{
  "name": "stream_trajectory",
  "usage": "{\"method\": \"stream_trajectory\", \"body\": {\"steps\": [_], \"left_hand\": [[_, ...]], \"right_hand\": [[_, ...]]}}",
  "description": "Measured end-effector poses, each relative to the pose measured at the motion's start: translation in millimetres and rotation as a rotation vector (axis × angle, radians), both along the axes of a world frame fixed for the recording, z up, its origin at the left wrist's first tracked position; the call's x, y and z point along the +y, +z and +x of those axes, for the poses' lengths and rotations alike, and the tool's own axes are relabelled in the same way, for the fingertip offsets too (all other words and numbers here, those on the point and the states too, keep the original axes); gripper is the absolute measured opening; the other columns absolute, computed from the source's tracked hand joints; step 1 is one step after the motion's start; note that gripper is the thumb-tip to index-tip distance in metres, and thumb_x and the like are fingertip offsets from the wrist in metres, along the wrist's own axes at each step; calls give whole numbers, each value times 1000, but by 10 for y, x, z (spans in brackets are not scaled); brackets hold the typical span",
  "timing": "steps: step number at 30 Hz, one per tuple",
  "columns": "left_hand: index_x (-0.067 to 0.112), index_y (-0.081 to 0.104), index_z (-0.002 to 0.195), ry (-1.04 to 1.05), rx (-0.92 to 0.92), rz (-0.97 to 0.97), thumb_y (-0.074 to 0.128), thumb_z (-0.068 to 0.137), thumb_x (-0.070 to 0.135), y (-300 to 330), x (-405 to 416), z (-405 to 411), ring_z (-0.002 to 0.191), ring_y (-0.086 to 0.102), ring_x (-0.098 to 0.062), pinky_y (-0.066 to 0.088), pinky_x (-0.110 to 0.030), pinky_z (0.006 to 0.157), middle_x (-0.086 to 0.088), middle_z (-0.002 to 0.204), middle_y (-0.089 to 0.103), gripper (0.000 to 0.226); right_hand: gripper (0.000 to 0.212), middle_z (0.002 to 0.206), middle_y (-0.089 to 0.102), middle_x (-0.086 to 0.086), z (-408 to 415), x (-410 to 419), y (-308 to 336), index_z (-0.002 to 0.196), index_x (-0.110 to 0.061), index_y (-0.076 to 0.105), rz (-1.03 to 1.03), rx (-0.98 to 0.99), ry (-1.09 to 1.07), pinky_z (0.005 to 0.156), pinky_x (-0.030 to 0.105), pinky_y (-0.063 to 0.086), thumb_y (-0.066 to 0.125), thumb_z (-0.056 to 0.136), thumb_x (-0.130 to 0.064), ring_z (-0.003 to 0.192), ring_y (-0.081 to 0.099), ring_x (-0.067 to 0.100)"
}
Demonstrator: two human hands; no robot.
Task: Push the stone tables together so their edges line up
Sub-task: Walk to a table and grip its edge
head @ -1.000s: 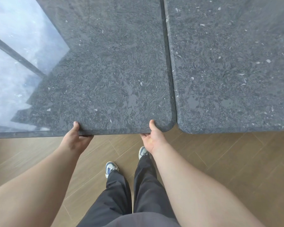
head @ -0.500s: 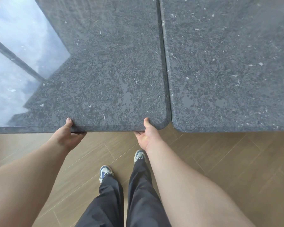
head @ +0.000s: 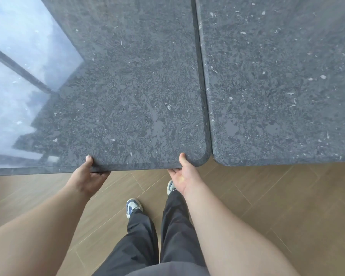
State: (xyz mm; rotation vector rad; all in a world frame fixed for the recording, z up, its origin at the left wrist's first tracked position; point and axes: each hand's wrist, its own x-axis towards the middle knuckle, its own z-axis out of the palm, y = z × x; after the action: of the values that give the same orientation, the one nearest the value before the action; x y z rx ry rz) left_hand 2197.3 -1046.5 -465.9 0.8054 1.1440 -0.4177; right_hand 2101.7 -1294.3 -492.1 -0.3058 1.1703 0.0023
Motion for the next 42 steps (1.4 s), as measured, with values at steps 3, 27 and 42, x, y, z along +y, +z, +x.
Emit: {"method": "stream_trajectory", "body": {"steps": [3, 27, 42], "left_hand": [[11, 54, 139, 43, 15, 1, 57, 104, 32, -34, 14, 25, 121, 64, -27, 48, -47, 107, -9, 133, 65, 41], [19, 54, 139, 33, 135, -245, 52, 100, 58, -105, -1074, -214, 125, 53, -33, 61, -45, 69, -5, 142, 55, 55], [15, 62, 131, 50, 97, -173, 57, 97, 59, -142, -1028, -237, 120, 62, -47, 48, -72, 94, -18, 131, 66, 56]], "right_hand": [[37, 136, 59, 20, 28, 16, 18, 131, -10, 49, -19, 19, 0, 97, 47, 53, 63, 99, -20, 120, 61, 34], [39, 134, 64, 19, 81, 66, -194, 132, 0, 58, 35, 43, -206, 116, 52, 38, 60, 101, -24, 127, 59, 34], [32, 126, 70, 17, -15, 75, -242, 121, -5, 65, 5, -23, -233, 109, 56, 45, 64, 98, -28, 121, 64, 34]]}}
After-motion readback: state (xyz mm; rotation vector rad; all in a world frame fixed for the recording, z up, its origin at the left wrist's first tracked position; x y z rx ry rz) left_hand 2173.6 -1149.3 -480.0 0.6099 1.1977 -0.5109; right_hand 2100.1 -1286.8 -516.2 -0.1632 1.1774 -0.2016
